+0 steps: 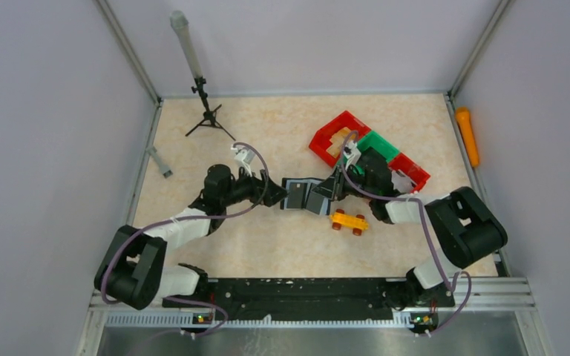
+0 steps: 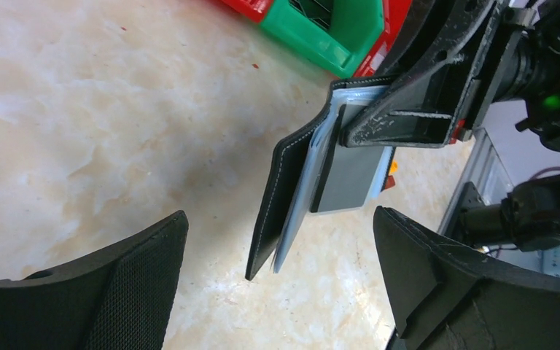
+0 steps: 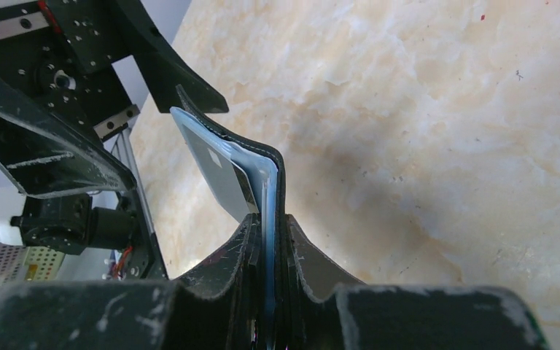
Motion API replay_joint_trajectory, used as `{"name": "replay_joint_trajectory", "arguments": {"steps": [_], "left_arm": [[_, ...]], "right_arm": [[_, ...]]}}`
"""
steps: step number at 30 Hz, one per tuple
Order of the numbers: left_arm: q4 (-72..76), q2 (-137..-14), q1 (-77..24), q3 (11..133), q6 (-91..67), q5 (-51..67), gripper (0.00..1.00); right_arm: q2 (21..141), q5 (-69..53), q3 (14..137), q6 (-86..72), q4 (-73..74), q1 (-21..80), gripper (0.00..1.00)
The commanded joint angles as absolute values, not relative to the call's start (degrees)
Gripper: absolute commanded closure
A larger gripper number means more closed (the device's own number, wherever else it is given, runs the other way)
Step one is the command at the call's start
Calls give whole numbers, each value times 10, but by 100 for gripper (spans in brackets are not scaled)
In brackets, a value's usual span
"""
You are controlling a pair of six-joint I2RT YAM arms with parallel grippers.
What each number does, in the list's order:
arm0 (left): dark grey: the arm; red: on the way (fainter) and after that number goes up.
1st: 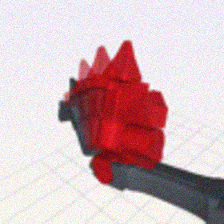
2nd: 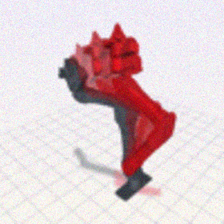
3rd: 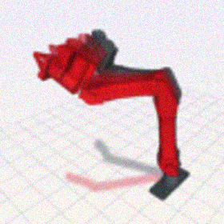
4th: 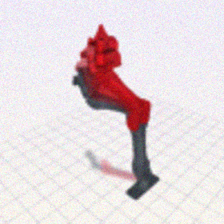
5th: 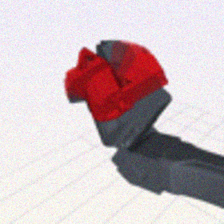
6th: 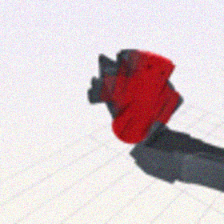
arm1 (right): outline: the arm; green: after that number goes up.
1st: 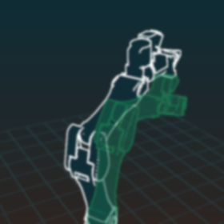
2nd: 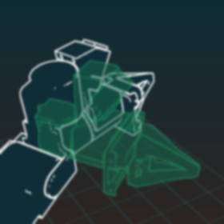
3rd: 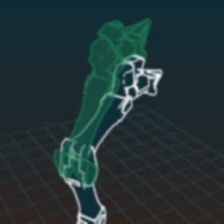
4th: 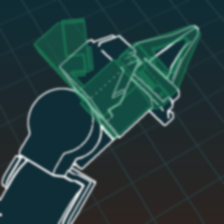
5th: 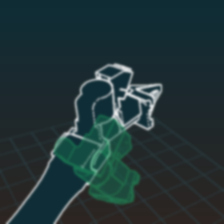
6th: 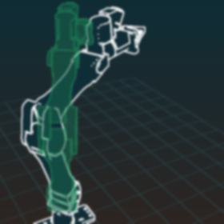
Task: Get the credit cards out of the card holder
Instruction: Remove the credit card from the card holder.
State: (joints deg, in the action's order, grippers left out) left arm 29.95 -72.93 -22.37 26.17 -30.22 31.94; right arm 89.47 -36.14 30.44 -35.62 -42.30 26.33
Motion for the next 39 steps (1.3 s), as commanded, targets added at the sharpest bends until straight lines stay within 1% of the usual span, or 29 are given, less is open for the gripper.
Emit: {"name": "replay_joint_trajectory", "arguments": {"steps": [1,5,8,15,16,18,21,22,24,25,26,27,28,29,31,39], "left_arm": [[344,-757,-222,299,-314,390,1],[374,-797,-222,315,-336,444,16],[378,-815,-222,320,-342,452,27],[366,-831,-222,333,-345,458,62],[360,-833,-222,337,-343,456,68],[346,-835,-222,343,-340,454,75],[344,-836,-222,345,-340,458,81],[344,-836,-222,346,-340,459,85],[344,-838,-222,347,-340,461,97],[343,-840,-222,349,-342,464,100],[343,-842,-222,351,-343,466,100],[342,-844,-222,351,-344,466,100],[341,-845,-222,352,-346,463,100],[338,-845,-222,353,-345,459,100],[327,-845,-222,354,-342,450,100],[281,-844,-218,360,-329,407,100]], "right_arm": [[874,-387,299,-376,-482,252,98],[876,-393,297,-385,-494,248,98],[878,-399,296,-392,-505,246,98],[884,-409,294,-403,-519,241,98],[886,-411,293,-404,-522,241,98],[890,-413,293,-409,-527,238,96],[894,-416,293,-411,-531,235,96],[893,-415,293,-411,-531,235,96],[893,-412,293,-408,-526,235,96],[893,-411,295,-405,-521,234,94],[891,-406,296,-400,-511,234,87],[887,-397,298,-392,-495,234,73],[882,-382,300,-382,-475,234,65],[874,-366,300,-369,-453,235,59],[856,-332,301,-347,-414,235,53],[787,-207,285,-314,-338,234,41]]}}
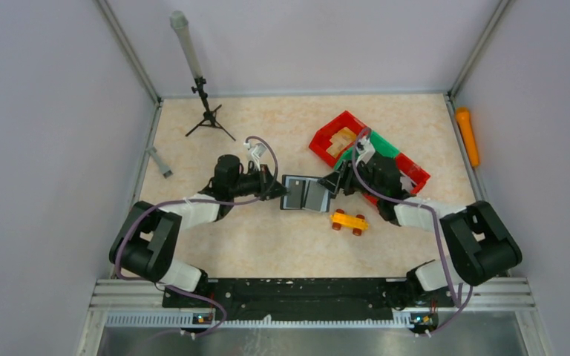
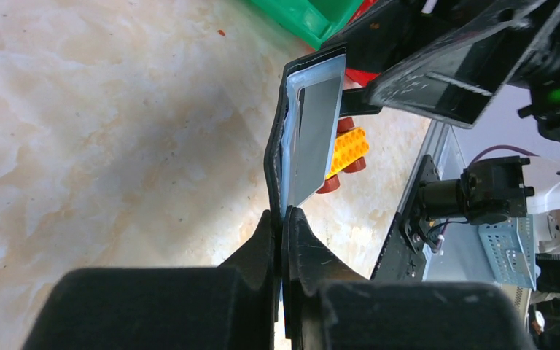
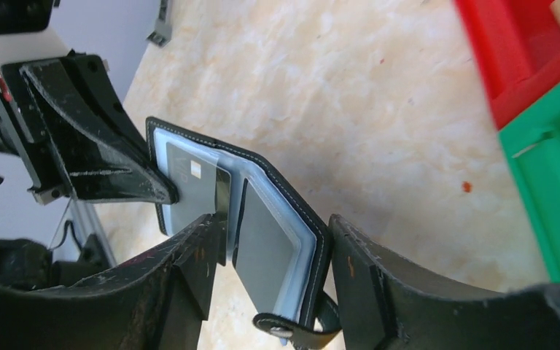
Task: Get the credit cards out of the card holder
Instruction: Remove the credit card from the card holder.
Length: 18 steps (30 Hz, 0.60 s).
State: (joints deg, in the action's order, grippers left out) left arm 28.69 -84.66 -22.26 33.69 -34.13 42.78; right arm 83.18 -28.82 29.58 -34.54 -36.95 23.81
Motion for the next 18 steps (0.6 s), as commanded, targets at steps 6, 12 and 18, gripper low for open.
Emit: {"name": "replay_joint_trajectory", "arguments": {"steps": [6,12,18], "left_arm": [[256,-861,-209,366,-339,379,100],[315,-886,-205,363,-374,427,100],[443,-901,-205,341,-439,492,100]], "right_arm": [[733,-217,235,-310,-422,235,39],[799,-345,248,-335,-522,251,45],[896,-392,290,-365,-542,273,50]]}}
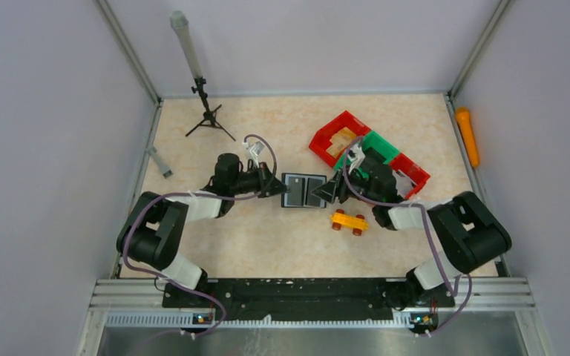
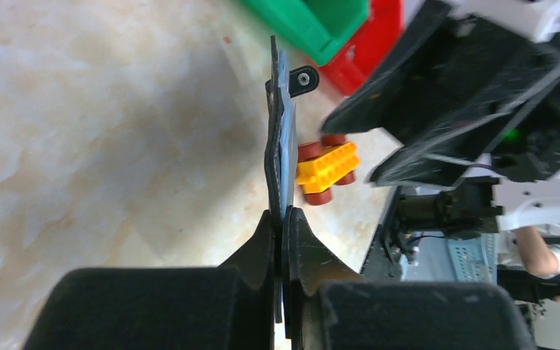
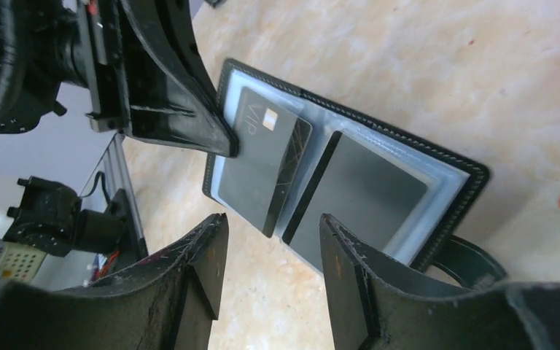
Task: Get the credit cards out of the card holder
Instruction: Remove the credit card from the card holder.
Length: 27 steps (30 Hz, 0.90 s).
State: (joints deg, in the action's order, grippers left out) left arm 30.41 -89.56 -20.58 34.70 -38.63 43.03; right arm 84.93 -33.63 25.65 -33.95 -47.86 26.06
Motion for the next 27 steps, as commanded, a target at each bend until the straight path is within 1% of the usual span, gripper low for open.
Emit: {"name": "replay_joint_trajectory", "arguments": {"steps": [1,11,15,20,27], "left_arm": [[465,-904,-205,337,-453,500,100],[582,-922,-204,326,-523,543,100],[627,-936,-206,325,-551,558,100],[679,-955,-208,326,-584,574,100],[691,-962,-210,328,-593,580,100]], "right_arm": [[908,-400,291,-378,-558,273,50],[926,-424,292,-405,-598,273,51],[931,-440,286,-432,-641,273,58],[933,-448,270,-462,-704,267,64],[945,-465,248,-514,-809,252,74]]}}
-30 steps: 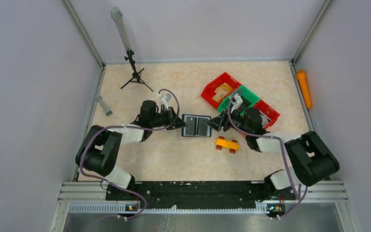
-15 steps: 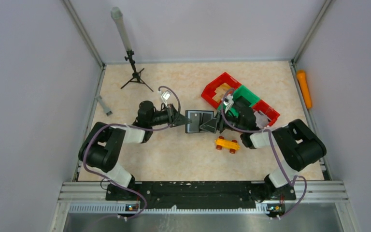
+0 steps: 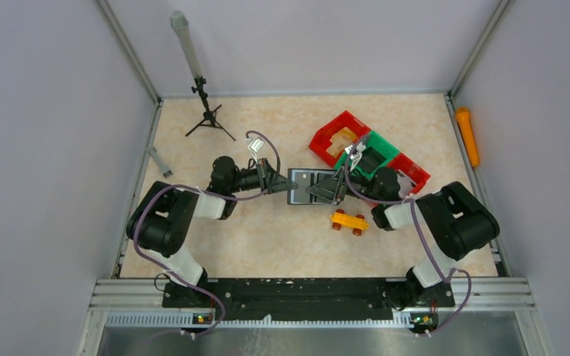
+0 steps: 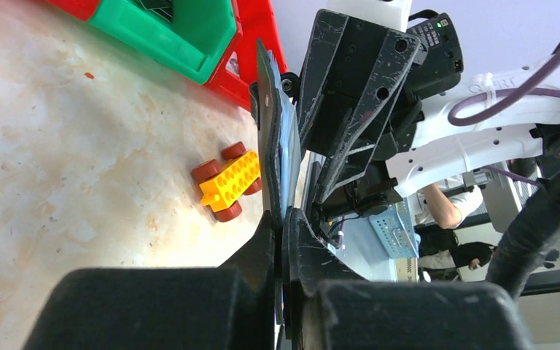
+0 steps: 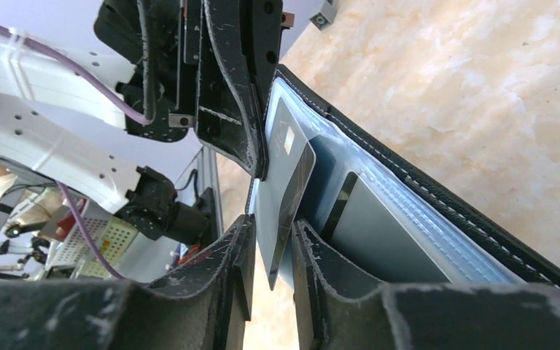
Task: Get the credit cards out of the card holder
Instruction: Remove the credit card from the card holder.
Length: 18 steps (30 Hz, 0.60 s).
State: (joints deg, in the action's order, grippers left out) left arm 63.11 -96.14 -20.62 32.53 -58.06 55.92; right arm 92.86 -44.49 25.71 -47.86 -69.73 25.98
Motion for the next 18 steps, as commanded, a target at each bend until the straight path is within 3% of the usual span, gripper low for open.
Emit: {"name": "replay_joint_trajectory", "arguments": {"steps": [1,6,18], "left_arm": [[691,-962,-210,328,-593,580,100],[691,-963,-210,329,-593,580,100],[690,-953,-198,321,-590,578,96]], "right_arm": [[948,-468,246,-522,-823,250,76],[960,-474,246,-543,-851,244,88],[949,-467,238,-539,-847,235,93]]}}
